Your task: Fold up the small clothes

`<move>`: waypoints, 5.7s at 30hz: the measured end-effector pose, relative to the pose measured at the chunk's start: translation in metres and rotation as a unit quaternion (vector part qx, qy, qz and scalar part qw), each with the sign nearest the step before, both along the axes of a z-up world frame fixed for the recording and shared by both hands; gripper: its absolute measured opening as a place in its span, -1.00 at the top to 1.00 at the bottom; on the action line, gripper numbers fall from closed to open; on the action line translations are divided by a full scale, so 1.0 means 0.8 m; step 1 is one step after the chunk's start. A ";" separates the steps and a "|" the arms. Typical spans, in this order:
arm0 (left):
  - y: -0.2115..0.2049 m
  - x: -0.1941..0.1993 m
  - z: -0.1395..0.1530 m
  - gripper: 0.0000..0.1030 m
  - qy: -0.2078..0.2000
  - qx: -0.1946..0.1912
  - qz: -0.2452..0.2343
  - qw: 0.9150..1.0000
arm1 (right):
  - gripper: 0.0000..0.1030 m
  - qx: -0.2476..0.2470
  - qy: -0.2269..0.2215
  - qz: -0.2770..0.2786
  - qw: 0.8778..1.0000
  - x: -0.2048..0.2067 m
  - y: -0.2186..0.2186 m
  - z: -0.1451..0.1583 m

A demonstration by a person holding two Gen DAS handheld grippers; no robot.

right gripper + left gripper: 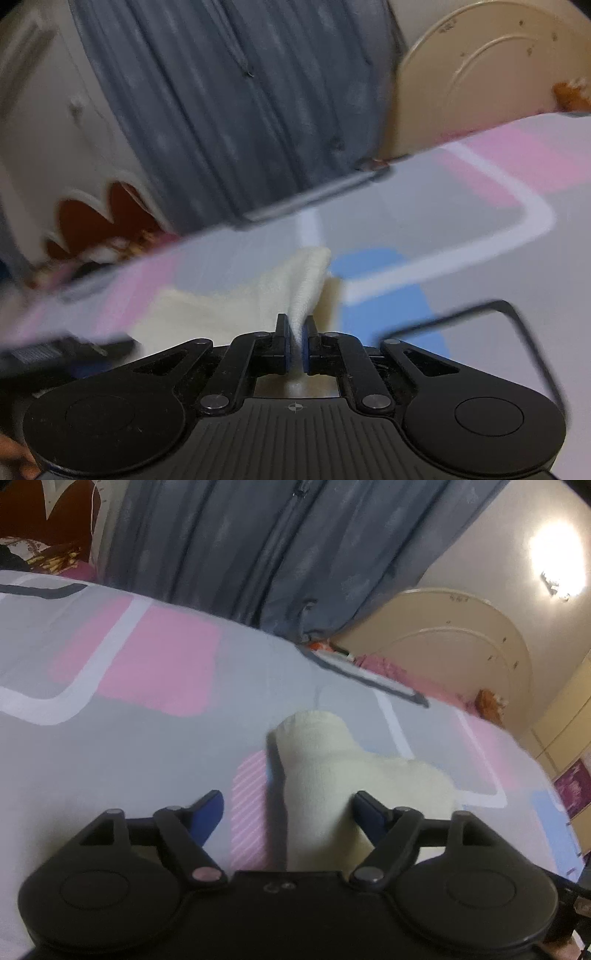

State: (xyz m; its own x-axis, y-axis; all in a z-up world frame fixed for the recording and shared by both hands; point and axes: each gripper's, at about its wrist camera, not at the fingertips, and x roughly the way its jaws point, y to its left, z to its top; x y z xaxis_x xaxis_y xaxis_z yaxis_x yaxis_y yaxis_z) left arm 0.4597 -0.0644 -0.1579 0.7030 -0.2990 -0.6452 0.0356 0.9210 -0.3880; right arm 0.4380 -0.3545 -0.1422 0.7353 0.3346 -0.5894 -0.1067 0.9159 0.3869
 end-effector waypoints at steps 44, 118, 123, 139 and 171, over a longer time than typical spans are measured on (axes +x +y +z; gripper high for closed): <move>-0.016 -0.069 0.011 -0.53 -0.005 0.049 0.010 0.999 | 0.50 -0.109 -0.062 0.053 0.991 -0.080 0.063 0.034; -0.038 -0.076 0.007 -0.64 0.050 0.011 -0.081 0.995 | -0.31 0.044 0.044 -0.019 0.998 -0.093 0.009 0.035; -0.038 -0.062 -0.017 -0.67 0.058 -0.017 -0.097 0.993 | -0.31 0.071 0.065 -0.001 0.995 -0.069 0.006 0.014; -0.052 -0.053 -0.013 0.11 0.057 -0.020 -0.121 0.991 | 0.28 0.077 0.059 0.026 0.995 -0.064 0.020 0.007; 0.149 -0.124 0.085 0.50 -0.048 0.003 -0.067 0.997 | 0.40 0.081 -0.040 0.111 0.990 -0.092 0.246 0.105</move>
State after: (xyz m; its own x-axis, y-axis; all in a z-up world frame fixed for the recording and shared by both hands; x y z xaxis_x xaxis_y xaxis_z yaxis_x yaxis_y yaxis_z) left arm 0.3609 0.0551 -0.0897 0.7162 -0.3898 -0.5789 0.1944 0.9081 -0.3709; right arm 0.3642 -0.1573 -0.0584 0.6752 0.5780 -0.4582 -0.3341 0.7935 0.5086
